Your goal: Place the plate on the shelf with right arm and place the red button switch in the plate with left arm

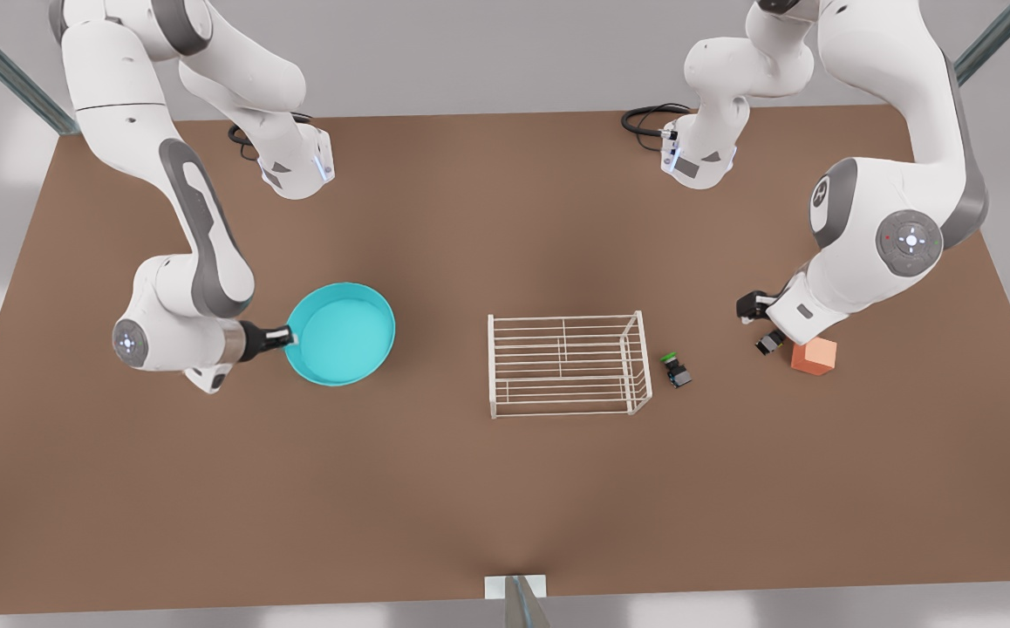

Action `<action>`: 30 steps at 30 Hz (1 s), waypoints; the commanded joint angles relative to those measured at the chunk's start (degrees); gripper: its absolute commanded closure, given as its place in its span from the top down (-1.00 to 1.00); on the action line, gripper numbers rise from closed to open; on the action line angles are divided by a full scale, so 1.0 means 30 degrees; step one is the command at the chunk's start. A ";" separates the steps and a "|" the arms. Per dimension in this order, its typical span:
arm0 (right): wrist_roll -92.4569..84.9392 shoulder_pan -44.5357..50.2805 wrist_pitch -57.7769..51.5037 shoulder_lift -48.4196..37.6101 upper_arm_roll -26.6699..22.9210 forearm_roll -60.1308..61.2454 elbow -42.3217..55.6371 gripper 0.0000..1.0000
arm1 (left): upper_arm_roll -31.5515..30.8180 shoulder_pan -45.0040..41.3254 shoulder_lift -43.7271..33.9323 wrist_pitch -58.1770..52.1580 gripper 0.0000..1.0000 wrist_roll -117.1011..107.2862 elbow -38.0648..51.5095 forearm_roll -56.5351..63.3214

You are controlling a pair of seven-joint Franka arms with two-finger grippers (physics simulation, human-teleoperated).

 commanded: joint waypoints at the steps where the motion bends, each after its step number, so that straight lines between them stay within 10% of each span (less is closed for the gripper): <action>1: -0.0559 0.0017 -0.1498 -0.0126 0.0416 0.0959 0.0241 -0.51 | -0.0003 0.0002 0.0033 0.0005 1.00 0.0107 0.0009 0.0006; 19: 0.6354 0.6285 -0.1410 0.2891 0.2028 0.2981 0.7770 -0.50 | -0.0442 -0.0027 -0.0728 -0.1284 1.00 -0.0069 0.0009 0.0035; 30: 0.9899 1.2584 0.0143 0.6289 -0.2366 0.2864 1.2574 -0.49 | -0.0648 -0.0027 -0.0787 -0.1313 1.00 -0.0069 0.0215 0.0504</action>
